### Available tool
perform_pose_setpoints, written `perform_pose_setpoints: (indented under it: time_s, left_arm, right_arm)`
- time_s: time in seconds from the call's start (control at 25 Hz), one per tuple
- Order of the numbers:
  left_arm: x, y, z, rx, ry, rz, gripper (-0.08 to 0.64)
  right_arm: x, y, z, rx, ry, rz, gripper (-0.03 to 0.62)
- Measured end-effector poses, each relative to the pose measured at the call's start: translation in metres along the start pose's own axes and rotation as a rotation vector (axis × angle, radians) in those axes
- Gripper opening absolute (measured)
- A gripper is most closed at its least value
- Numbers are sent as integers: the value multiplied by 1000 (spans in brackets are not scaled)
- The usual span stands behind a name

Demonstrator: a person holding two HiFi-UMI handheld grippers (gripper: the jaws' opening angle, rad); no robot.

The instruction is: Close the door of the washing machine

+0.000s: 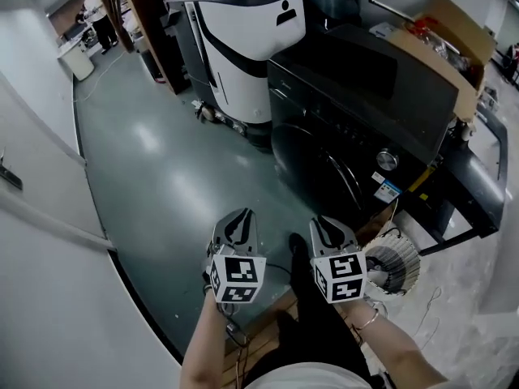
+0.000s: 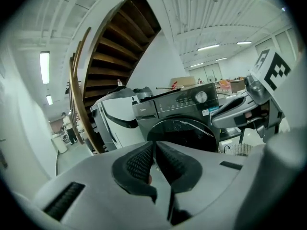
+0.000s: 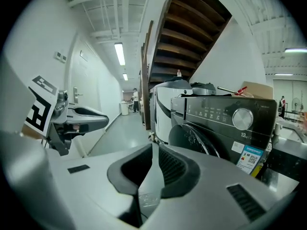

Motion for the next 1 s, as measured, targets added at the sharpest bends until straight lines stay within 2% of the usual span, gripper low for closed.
perform_pose_setpoints:
  time_s: [0.2,0.4,0.76,1.0]
  left_arm:
    - [-18,-34,10,51,-85,15,35]
    - [-36,-68,15,103,-215,35,32]
    - [-69,-122,19,212,-357,77,32]
    - [-83,-144,25,258,-458,87,32]
  right_arm:
    - [7,-8,21,36,-4,-16,9]
    - [10,-19,40,89,-18,-30,8]
    - [7,-32,62,158,-15,-35,6]
    - [6,-35,65,196,-4,-29,5]
Point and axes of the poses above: the fingertips, and each gripper's own axes: y forward along the fingers, z to its left, x out of its top, the point moved 9 cm from there along -y, backward along the fingers, and after that the axes turned 1 degree about -z, right-handed, at the moved point
